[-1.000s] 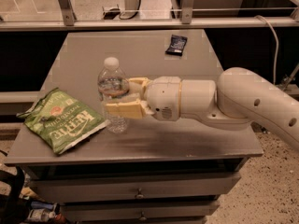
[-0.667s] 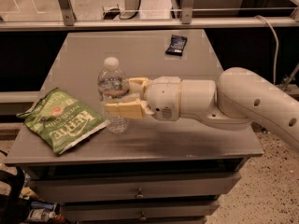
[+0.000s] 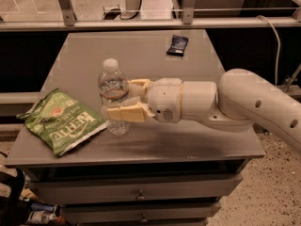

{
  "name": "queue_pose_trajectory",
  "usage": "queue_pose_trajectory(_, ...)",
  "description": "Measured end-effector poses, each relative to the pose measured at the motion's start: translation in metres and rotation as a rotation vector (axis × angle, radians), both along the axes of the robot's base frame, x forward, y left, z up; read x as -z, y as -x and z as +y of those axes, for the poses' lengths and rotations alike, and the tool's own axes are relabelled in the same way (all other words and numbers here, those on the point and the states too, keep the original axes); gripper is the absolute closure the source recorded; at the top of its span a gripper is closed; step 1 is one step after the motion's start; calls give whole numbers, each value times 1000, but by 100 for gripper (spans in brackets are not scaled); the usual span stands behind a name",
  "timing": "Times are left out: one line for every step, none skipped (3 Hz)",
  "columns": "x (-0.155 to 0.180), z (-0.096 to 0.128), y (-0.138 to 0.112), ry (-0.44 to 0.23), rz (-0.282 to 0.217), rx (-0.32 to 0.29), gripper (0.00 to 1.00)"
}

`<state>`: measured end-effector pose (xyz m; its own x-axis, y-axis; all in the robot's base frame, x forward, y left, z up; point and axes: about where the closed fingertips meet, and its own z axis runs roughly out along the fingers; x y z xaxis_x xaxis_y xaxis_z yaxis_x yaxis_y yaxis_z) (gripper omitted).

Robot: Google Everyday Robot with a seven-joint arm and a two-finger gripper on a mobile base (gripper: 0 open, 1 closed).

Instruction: Move water bottle near green jalapeno chip bag

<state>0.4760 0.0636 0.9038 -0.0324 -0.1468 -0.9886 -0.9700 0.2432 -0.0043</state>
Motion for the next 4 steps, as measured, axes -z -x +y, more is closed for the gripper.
queue_pose_trajectory(-1, 3, 1, 2, -2, -5, 0)
queue_pose_trajectory(-1, 3, 1, 2, -2, -5, 0)
queue_pose_trajectory(-2, 6, 4, -2, -6, -16, 23)
queue_pose_trajectory(-2, 8, 5, -1, -7, -19, 47)
